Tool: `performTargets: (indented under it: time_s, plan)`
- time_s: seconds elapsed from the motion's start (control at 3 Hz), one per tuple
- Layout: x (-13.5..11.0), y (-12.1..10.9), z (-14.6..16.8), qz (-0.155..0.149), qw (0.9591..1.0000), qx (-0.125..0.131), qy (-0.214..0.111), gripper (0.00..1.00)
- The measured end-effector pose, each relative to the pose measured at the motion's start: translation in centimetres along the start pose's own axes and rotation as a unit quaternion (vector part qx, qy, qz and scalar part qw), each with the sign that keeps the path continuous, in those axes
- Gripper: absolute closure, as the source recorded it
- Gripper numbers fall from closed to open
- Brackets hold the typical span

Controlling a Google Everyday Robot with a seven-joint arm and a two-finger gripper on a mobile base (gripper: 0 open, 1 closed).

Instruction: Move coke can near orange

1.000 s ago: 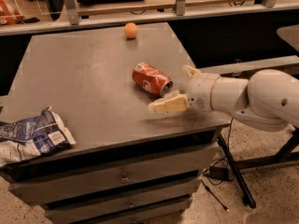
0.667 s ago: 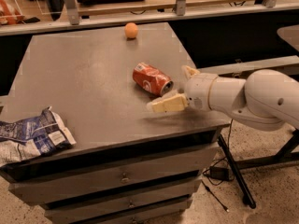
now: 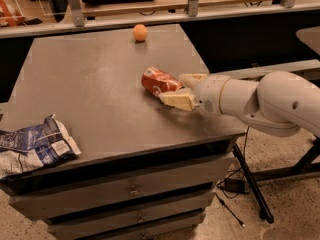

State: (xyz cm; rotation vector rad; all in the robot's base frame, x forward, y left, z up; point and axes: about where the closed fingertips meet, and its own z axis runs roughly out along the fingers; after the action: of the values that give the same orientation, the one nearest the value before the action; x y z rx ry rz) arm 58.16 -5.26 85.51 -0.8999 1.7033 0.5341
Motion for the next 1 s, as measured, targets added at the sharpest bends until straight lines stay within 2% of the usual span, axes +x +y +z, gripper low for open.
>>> performTargets:
  time_s: [0.33,0.67,1.0]
  plan:
    - [-0.4,-0.4,0.0,-0.011,0.9999,-0.004,0.011,0.62]
    - [-0.9,-3.0,0.2,-0.016,0.9994,0.023,0.022,0.93]
    - [-1.7,-6.4,0.4,-0.02,0.9967,0.078,0.011,1.0]
